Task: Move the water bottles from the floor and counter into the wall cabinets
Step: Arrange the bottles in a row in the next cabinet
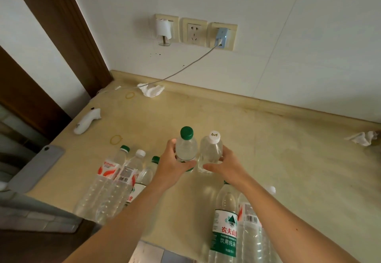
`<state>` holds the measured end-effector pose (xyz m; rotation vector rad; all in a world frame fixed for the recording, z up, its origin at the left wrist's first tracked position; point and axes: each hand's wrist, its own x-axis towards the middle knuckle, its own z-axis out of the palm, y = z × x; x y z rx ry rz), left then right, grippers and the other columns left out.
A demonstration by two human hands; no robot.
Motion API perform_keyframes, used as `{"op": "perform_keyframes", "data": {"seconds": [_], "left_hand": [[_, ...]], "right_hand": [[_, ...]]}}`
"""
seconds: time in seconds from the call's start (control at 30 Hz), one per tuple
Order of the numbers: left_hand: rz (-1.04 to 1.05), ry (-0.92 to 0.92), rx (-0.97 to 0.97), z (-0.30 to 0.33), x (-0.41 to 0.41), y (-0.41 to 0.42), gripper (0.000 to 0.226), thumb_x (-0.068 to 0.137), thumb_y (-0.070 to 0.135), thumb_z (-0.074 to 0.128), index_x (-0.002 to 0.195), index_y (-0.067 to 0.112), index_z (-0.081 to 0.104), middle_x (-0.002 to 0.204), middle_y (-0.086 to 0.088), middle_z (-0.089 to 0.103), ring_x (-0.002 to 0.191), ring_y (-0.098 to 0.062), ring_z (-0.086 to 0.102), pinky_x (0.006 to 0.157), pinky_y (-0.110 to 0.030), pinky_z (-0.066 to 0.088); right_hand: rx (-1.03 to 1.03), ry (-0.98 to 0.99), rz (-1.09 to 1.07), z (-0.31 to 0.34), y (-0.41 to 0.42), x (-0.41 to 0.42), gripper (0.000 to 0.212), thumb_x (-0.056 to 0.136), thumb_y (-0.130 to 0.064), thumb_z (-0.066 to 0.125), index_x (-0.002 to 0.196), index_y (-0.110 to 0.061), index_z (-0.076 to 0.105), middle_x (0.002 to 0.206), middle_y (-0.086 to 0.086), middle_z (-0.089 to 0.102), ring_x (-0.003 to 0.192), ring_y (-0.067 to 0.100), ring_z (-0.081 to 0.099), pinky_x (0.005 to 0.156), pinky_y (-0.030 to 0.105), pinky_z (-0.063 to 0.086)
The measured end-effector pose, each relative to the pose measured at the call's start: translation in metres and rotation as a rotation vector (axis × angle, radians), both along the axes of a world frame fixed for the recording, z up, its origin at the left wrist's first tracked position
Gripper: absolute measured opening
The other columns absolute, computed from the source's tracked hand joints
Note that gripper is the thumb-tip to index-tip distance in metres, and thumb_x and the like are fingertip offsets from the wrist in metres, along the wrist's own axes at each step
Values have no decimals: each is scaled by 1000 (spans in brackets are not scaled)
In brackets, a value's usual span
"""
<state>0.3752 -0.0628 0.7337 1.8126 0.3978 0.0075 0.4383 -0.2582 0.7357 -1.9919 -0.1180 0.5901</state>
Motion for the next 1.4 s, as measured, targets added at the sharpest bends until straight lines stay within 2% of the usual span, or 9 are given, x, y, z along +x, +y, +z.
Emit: {"op": "perform_keyframes", "data": {"seconds": [0.17, 0.33, 0.43, 0.53, 0.67, 0.83, 1.03, 1.23, 1.4], "left_hand": [[37, -23, 6, -3, 1, -3, 64, 62, 35, 89, 113, 35, 50, 105, 8, 65, 99, -14, 65, 85, -38, 58], [103, -61, 20, -3, -2, -5, 59, 65, 26, 92, 104, 42, 51, 96, 17, 64, 90, -2, 63, 67, -15, 49], [82, -105, 0, 11, -2, -7, 61, 67, 22, 93, 108, 40, 52, 106, 11, 65, 99, -7, 63, 74, -17, 49], [32, -190, -16, 41, -1, -11, 62, 68, 23, 93, 114, 35, 53, 112, 9, 66, 102, -5, 64, 74, -15, 51], [-68, -324, -17, 104, 0, -13, 58, 68, 29, 92, 107, 45, 52, 103, 21, 66, 96, 11, 61, 68, -4, 49], [-156, -542, -38, 198, -5, -26, 59, 68, 30, 92, 113, 41, 55, 103, 24, 67, 96, 7, 64, 69, -5, 50], [-255, -821, -39, 319, -17, -55, 56, 69, 31, 91, 114, 36, 57, 101, 17, 71, 94, -1, 67, 72, -16, 52], [-321, -1118, 9, 437, -38, -79, 57, 69, 39, 90, 116, 34, 59, 105, 17, 71, 99, -3, 67, 80, -27, 54], [-296, -1232, -42, 512, -40, -95, 53, 73, 31, 90, 117, 27, 60, 105, 10, 73, 98, -8, 70, 81, -29, 57]], "right_hand": [[38, -5, -23, -6, 2, 2, 61, 73, -19, 86, 127, -30, 58, 110, -13, 70, 107, 7, 64, 87, 28, 52], [87, -26, -148, 5, 4, -3, 46, 74, -21, 88, 106, -36, 59, 102, -14, 72, 100, 3, 66, 85, 27, 54], [143, -63, -211, 32, 1, -8, 43, 74, -19, 88, 104, -32, 61, 99, -14, 73, 93, -3, 68, 69, 11, 51], [186, -143, -241, 70, -7, -21, 44, 76, -21, 87, 111, -30, 61, 104, -14, 72, 97, -2, 66, 74, 11, 48], [222, -277, -317, 125, -26, -47, 46, 74, -26, 87, 114, -22, 64, 101, -11, 75, 92, -1, 70, 78, 15, 55], [269, -486, -442, 207, -44, -85, 49, 66, -40, 86, 109, -26, 65, 107, 8, 73, 103, 24, 68, 94, 47, 55], [399, -778, -542, 325, -65, -121, 44, 78, -24, 85, 116, -24, 63, 104, -3, 76, 100, 12, 71, 95, 44, 56], [452, -1046, -548, 448, -88, -139, 36, 84, -20, 80, 115, -12, 63, 102, 4, 77, 98, 23, 74, 90, 55, 58], [407, -1245, -544, 526, -103, -141, 37, 85, -19, 80, 115, -20, 59, 96, -7, 75, 90, 7, 72, 79, 33, 58]]}}
